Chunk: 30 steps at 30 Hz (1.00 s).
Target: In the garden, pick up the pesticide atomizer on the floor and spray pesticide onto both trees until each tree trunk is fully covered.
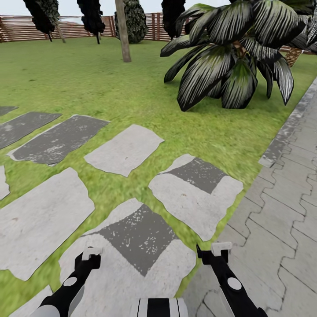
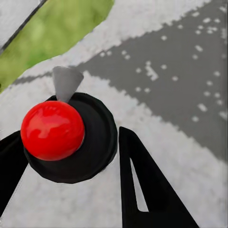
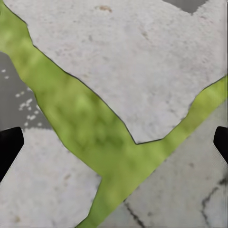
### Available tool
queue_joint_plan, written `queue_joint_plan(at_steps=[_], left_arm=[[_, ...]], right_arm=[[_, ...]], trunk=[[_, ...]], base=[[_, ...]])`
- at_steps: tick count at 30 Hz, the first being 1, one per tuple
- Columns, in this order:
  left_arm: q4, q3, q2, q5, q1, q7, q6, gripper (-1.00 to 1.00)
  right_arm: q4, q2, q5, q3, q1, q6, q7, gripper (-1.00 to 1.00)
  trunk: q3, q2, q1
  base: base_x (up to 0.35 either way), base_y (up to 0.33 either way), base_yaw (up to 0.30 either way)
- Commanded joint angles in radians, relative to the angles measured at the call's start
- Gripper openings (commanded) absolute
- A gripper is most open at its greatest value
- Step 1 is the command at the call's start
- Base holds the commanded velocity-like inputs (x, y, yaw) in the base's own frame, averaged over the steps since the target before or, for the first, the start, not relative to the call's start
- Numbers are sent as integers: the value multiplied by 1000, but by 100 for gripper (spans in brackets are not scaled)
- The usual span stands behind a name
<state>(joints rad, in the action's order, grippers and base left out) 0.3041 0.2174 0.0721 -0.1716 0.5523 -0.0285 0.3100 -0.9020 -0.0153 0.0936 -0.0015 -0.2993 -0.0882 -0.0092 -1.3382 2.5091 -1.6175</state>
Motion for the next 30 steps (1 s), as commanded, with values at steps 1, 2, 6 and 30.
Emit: queue_joint_plan(at_steps=[1, 2, 6, 30], left_arm=[[0, 0, 0, 0, 0, 1, 0, -100], [0, 0, 0, 0, 0, 1, 0, -100], [0, 2, 1, 1, 0, 1, 0, -100], [-8, 0, 4, 0, -36, -4, -1, -100]], right_arm=[[0, -1, -1, 0, 0, 0, 0, 100], [0, -1, -1, 1, 0, -1, 0, 100], [-1, -3, -1, 1, 0, -1, 0, 100], [17, 49, 0, -13, 112, -133, -1, 100]], trunk=[[4, 0, 0], [8, -1, 1], [23, -1, 3], [119, -6, 11]], base=[[0, 0, 0], [0, 0, 0], [0, 0, 0], [0, 0, -58]])
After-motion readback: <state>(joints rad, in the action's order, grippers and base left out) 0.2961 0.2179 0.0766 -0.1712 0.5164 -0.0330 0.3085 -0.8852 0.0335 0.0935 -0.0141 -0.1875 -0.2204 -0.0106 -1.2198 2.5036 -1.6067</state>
